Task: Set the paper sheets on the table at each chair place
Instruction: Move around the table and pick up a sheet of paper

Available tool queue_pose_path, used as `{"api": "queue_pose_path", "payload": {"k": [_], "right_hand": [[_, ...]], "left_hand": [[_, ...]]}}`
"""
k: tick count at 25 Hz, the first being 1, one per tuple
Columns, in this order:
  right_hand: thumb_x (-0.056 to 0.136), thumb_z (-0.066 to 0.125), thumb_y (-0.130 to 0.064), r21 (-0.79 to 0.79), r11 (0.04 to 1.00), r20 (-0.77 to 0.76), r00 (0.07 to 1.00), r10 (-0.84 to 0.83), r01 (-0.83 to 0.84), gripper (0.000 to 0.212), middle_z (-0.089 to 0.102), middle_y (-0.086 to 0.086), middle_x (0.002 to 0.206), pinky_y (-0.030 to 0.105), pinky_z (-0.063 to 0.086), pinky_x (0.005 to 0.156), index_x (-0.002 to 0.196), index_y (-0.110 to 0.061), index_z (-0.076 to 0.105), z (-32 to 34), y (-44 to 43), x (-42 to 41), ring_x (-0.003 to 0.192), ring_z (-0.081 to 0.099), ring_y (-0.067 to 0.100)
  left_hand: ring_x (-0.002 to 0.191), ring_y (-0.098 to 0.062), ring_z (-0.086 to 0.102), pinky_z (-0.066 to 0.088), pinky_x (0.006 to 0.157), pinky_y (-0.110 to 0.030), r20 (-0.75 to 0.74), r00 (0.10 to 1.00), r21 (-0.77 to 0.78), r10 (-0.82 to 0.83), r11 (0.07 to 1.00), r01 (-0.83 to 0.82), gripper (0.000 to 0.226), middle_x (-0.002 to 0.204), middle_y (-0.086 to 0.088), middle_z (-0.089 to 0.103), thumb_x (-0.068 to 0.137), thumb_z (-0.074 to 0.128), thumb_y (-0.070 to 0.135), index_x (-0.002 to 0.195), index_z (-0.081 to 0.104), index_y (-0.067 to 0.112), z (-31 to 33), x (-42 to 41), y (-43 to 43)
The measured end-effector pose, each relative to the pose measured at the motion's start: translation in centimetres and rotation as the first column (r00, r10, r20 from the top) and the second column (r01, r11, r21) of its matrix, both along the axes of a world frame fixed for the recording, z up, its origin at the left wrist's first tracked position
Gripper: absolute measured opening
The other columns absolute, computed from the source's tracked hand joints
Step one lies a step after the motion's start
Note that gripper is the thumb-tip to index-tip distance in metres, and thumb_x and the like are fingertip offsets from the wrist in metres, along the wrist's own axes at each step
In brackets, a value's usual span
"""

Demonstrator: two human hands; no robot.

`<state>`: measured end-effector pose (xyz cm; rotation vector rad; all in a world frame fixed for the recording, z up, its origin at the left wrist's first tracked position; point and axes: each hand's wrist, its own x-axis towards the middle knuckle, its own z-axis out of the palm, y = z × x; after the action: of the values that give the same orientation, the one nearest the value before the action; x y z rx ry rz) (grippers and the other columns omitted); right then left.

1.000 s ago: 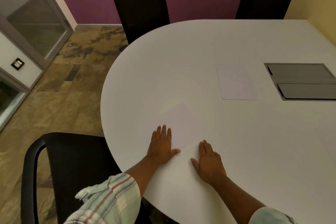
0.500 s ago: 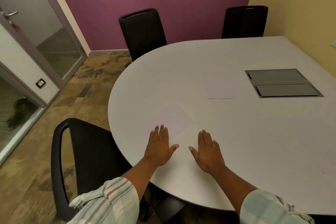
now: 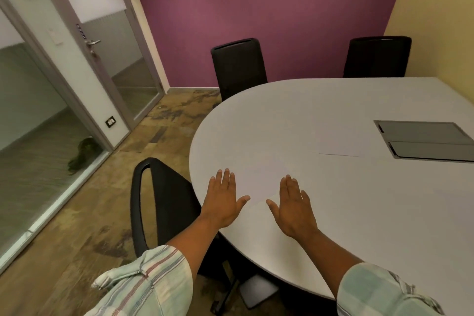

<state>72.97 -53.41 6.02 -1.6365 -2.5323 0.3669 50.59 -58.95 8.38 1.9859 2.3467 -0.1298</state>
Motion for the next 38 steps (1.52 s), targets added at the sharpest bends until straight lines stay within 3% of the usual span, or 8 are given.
{"api": "queue_pose_path", "payload": {"k": [4,10,18,24,31,38], "right_hand": [[0.095,0.005,-0.07,0.061,0.996,-0.054,0.996,0.075,-0.071,0.093,-0.004,0.011,0.174,0.048,0.012,0.13,0.165,-0.01,-0.001,1.6,-0.2,-6.7,0.161,-0.002,0.029],[0.099,0.013,-0.071,0.122,0.981,-0.044,0.987,0.156,-0.15,0.089,0.001,0.01,0.175,0.049,0.018,0.129,0.165,-0.012,0.002,3.0,-1.0,-20.2,0.161,0.004,0.03],[0.102,0.013,-0.07,0.182,0.956,-0.048,0.969,0.241,-0.229,0.086,0.006,0.011,0.174,0.05,0.019,0.128,0.164,-0.011,0.006,4.8,-2.4,-39.2,0.161,0.007,0.032],[0.104,0.016,-0.069,0.214,0.939,-0.078,0.954,0.29,-0.268,0.084,0.007,0.01,0.174,0.048,0.018,0.127,0.165,-0.012,0.007,5.5,-2.0,-51.7,0.161,0.006,0.029],[0.103,0.014,-0.069,0.227,0.928,-0.054,0.948,0.315,-0.295,0.086,0.007,0.014,0.174,0.051,0.019,0.128,0.165,-0.008,0.007,3.6,3.3,-62.1,0.161,0.005,0.03],[0.103,0.01,-0.068,0.183,0.945,-0.081,0.954,0.29,-0.272,0.086,-0.004,0.011,0.174,0.049,0.013,0.13,0.165,-0.009,-0.001,1.0,15.1,-73.0,0.161,-0.005,0.026]], "left_hand": [[0.164,-0.035,-0.01,-0.001,0.134,-0.052,-0.047,0.996,0.076,0.081,0.994,-0.078,0.095,0.178,-0.015,-0.006,0.102,0.012,0.073,0.167,-0.003,0.006,1.7,-6.2,-2.0],[0.165,-0.036,-0.005,-0.001,0.133,-0.053,0.013,0.984,0.195,0.18,0.964,-0.179,0.094,0.178,-0.017,0.0,0.104,0.021,0.071,0.168,0.003,0.005,3.1,-17.8,-4.7],[0.165,-0.035,-0.006,-0.002,0.133,-0.052,0.096,0.96,0.228,0.262,0.933,-0.277,0.094,0.178,-0.018,0.0,0.103,0.024,0.071,0.168,0.005,0.005,3.7,-36.8,-8.6],[0.164,-0.034,-0.008,-0.003,0.133,-0.052,0.079,0.951,0.238,0.3,0.92,-0.311,0.095,0.177,-0.017,-0.001,0.102,0.021,0.073,0.168,0.004,0.006,3.4,-48.6,-10.2],[0.164,-0.033,-0.01,-0.003,0.133,-0.052,0.061,0.955,0.24,0.29,0.924,-0.297,0.095,0.177,-0.017,-0.002,0.102,0.02,0.073,0.168,0.004,0.006,1.9,-58.9,-5.3],[0.164,-0.033,-0.012,-0.006,0.133,-0.051,0.031,0.967,0.184,0.252,0.95,-0.253,0.094,0.177,-0.017,-0.005,0.103,0.018,0.073,0.168,0.001,0.007,0.5,-70.7,7.0]]}}
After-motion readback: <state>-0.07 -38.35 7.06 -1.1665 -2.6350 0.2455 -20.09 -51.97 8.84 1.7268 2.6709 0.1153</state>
